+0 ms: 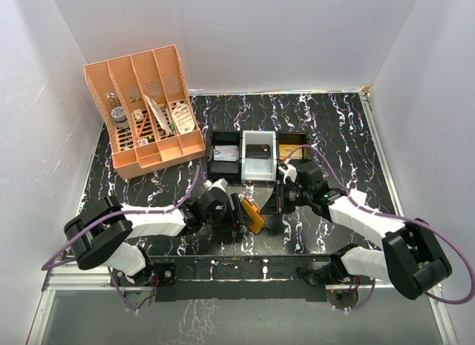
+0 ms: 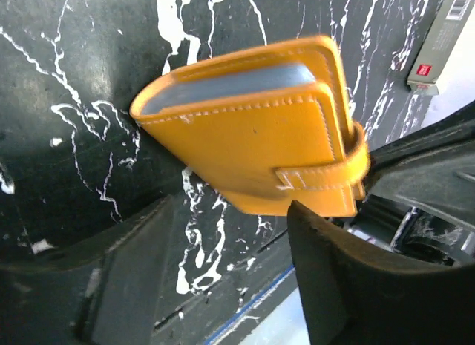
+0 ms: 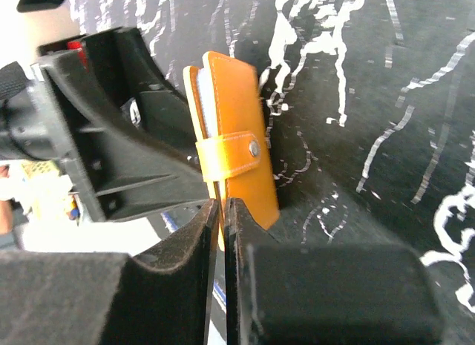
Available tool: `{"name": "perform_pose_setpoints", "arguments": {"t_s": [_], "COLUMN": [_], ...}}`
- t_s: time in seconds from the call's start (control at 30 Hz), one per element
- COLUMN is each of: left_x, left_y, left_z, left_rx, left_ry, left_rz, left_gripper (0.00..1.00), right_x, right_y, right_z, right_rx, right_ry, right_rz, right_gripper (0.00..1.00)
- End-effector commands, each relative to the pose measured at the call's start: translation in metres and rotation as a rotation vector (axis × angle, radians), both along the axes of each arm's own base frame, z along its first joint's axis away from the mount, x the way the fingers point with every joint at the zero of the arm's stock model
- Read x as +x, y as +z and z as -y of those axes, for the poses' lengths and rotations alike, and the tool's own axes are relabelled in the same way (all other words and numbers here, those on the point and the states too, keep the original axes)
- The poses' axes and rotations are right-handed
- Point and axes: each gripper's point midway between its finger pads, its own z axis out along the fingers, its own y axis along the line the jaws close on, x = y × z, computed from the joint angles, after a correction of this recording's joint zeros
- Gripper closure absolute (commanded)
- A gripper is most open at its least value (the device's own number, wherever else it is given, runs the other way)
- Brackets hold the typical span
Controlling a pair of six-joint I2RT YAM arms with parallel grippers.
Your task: Take the credit cards out of the card holder
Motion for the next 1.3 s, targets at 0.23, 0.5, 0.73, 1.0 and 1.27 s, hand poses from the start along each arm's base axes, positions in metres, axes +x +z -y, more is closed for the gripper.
{"name": "perform_pose_setpoints", "arguments": {"t_s": [0.23, 0.5, 0.73, 1.0, 1.27], "left_x": [-0.004, -0.007, 0.000, 0.000, -0.015], "left_y": [0.022, 0.028, 0.022, -0.010, -0.030], "left_z": [-0.051, -0.047, -0.011, -0.003, -0.008], "left_rx": [0.094, -0.022, -0.044, 0.021, -0.004], "left_ry": [0.090, 0.095, -0.011, -0.019, -0.011], "left_rz": [0.081, 0.103, 0.105, 0.018, -0.055], "left_gripper": [0.15, 0.38, 0.49, 0.63, 0.76], "right_x": [0.013, 0.025, 0.008, -0.005, -0.001], "right_y": [0.017, -0.017, -0.042, -0.027, 0.005], "right_z": [0.029, 0.032, 0.014, 0.001, -0.011], "right_rx": [-0.181, -0.261, -0.175, -0.038, 0.069], "right_ry": [-0.130, -0.156, -0.059, -0.024, -0.062], "right_rz": [0.096, 0.037, -0.067, -0.070, -0.037], "right_gripper": [1.00, 0.60, 0.55, 0.67, 0.84]}}
